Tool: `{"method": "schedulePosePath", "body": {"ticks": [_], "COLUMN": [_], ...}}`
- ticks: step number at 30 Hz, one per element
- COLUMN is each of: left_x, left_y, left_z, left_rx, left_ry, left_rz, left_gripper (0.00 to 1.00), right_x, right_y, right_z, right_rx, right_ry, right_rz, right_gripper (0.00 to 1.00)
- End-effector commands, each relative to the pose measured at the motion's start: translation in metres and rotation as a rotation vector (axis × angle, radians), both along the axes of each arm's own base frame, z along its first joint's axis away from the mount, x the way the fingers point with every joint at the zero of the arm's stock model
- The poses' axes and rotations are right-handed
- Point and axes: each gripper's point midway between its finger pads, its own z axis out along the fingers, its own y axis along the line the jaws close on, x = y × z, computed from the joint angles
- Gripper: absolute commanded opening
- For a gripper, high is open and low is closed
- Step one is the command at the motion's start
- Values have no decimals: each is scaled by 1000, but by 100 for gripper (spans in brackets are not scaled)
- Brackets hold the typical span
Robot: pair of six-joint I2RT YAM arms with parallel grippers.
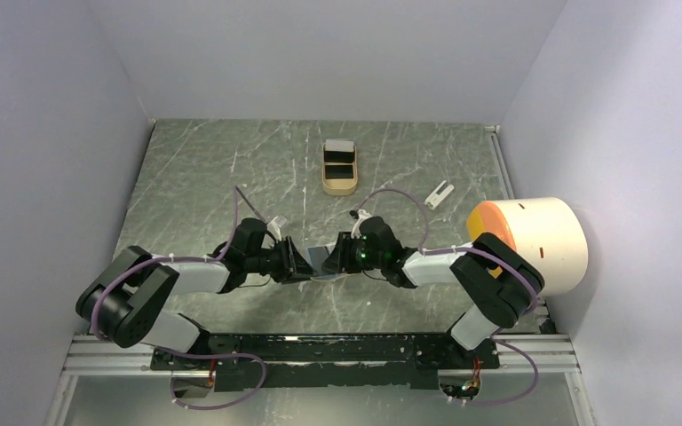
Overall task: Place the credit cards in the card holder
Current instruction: Insert the credit card into the card holder.
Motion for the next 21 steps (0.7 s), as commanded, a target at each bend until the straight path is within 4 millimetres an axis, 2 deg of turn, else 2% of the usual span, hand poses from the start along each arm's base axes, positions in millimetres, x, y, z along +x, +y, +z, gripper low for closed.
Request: {"method": "schedulePosePath", "body": {"ticks": [1, 6, 8, 11, 13, 15, 21], "left_x": [9, 13, 14, 15, 14, 13, -2], "left_y": [-13, -14, -13, -13, -13, -11, -7], "left_z": [20, 19, 16, 17, 17, 16, 26], "left_rx": [-93, -86, -69, -63, -50, -25, -27], "left_ry": [-79, -85, -82, -88, -84, -79, -104], "left_rz": [-24, -18, -13, -18, -27, -38, -110], "left_gripper": [36, 37, 34, 19, 10, 9, 9], "right_x": [-7, -12, -13, -13, -12, -10, -7], "right_y": [5, 2, 2, 3, 0, -5, -28], "right_z": [7, 3, 4, 7, 8, 15, 36], "right_rx": [76, 86, 93, 90, 67, 49, -25], "right_ry": [9, 27, 26, 22, 11, -9, -70], "right_rz": [10, 10, 10, 20, 18, 11, -3], "right_gripper": [36, 33, 33, 34, 38, 44, 50]}}
